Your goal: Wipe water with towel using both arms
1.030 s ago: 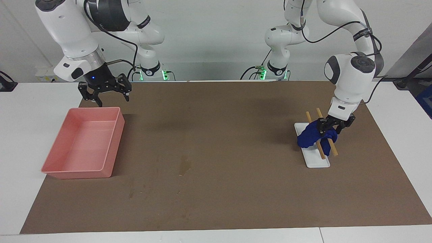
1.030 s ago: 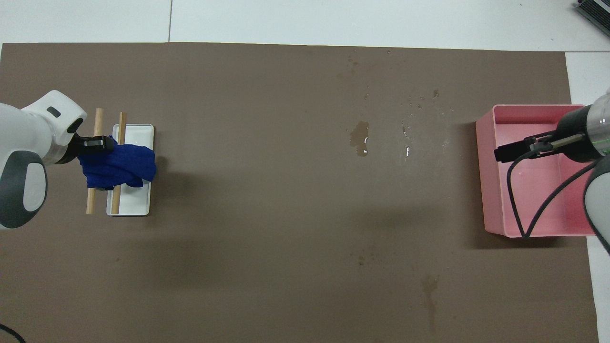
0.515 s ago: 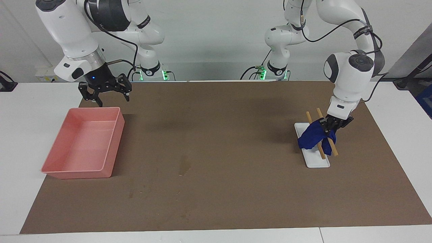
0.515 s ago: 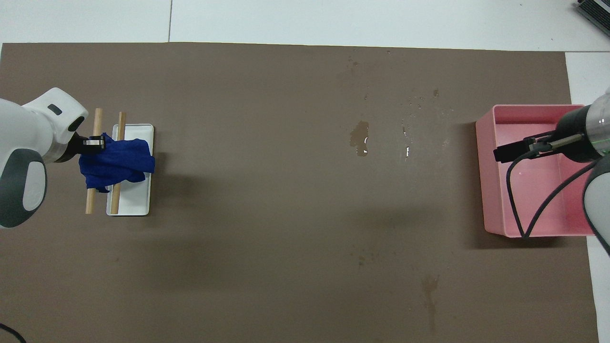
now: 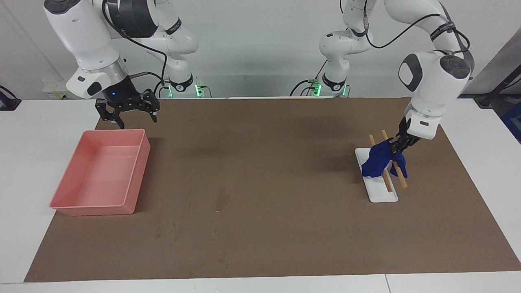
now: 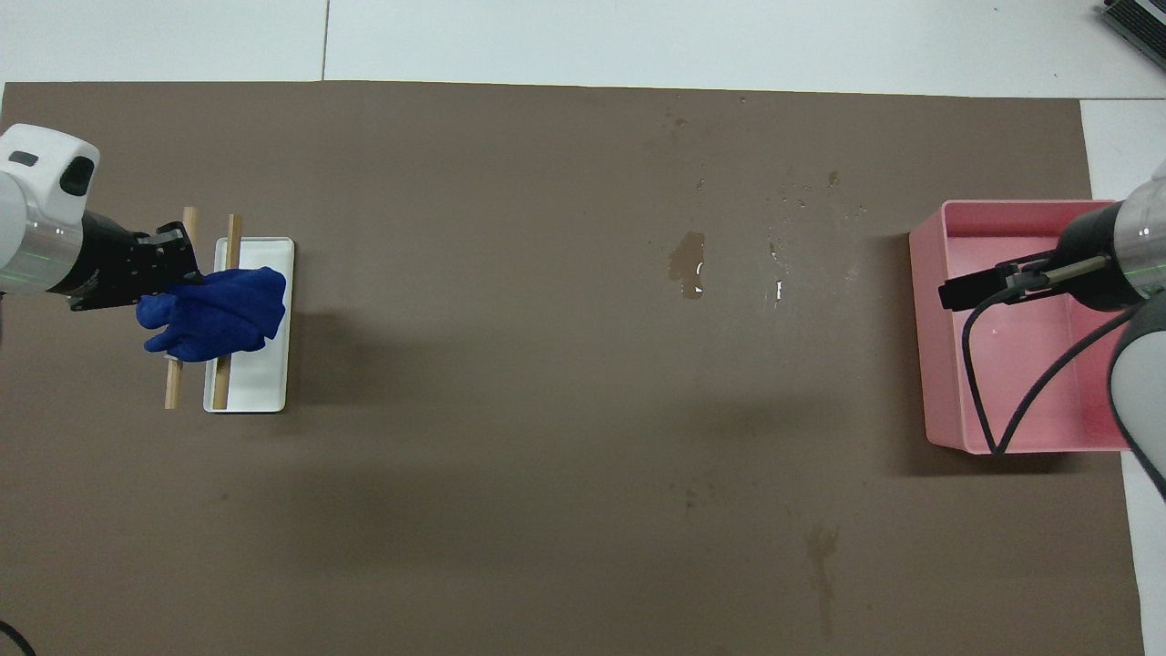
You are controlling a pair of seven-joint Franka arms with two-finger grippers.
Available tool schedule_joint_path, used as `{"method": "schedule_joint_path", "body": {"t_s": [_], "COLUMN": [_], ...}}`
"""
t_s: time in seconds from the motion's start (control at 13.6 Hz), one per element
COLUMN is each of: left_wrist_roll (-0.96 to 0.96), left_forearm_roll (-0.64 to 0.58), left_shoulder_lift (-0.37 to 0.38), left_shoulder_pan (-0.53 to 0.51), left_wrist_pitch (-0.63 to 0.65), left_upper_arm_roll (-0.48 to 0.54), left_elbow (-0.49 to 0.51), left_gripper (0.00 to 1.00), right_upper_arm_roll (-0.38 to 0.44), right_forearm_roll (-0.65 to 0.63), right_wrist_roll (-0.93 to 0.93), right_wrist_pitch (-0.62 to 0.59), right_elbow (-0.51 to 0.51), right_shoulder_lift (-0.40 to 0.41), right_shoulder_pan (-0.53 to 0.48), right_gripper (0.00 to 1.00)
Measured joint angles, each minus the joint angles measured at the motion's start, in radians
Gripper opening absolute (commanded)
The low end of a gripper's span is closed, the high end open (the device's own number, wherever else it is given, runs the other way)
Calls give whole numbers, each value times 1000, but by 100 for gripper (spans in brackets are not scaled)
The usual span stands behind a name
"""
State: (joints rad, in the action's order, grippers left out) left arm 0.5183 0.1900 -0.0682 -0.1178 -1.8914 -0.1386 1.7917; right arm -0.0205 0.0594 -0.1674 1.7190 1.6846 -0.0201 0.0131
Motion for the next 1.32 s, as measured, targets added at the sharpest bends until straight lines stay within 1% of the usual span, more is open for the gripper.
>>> {"method": "schedule_joint_path", "body": {"t_s": [0.15,0.29,0.44,0.59,0.81,0.88,1.03,1.18,1.32], "left_wrist_roll": [251,508,722,895,1062,1100,1172,1235,1276], "left_forearm_roll": [143,279,401,497,631,663,691,695,696], "left_shoulder_lift": [8,10,10,10,10,10,11,11,11], "left_shoulder_pan": [11,53,126,201,308,344,427,515,589], "left_wrist_pitch": [13,0,-75,-210,-410,-467,-583,-695,-762], "left_upper_arm_roll": [-20,-40,-46,-47,-48,-48,-48,-48,-49], "left_elbow": [-11,-9,9,42,84,93,108,121,135], "left_gripper": [0,0,0,0,0,0,0,0,0], "right_upper_arm_roll": [-1,-1,-2,-3,-6,-6,-7,-9,-9], "right_forearm_roll": [48,109,169,258,444,485,566,673,717], "right_wrist_roll": [25,80,161,270,499,561,685,808,892], "right_wrist_pitch": [0,0,0,4,86,119,193,286,335], "right_elbow": [0,2,8,24,80,100,135,170,194], "right_shoulder_lift": [0,0,0,0,-5,-9,-16,-22,-24], "right_shoulder_pan": [7,7,8,20,49,65,107,155,197], "right_gripper": [100,100,100,100,100,100,100,100,100]}}
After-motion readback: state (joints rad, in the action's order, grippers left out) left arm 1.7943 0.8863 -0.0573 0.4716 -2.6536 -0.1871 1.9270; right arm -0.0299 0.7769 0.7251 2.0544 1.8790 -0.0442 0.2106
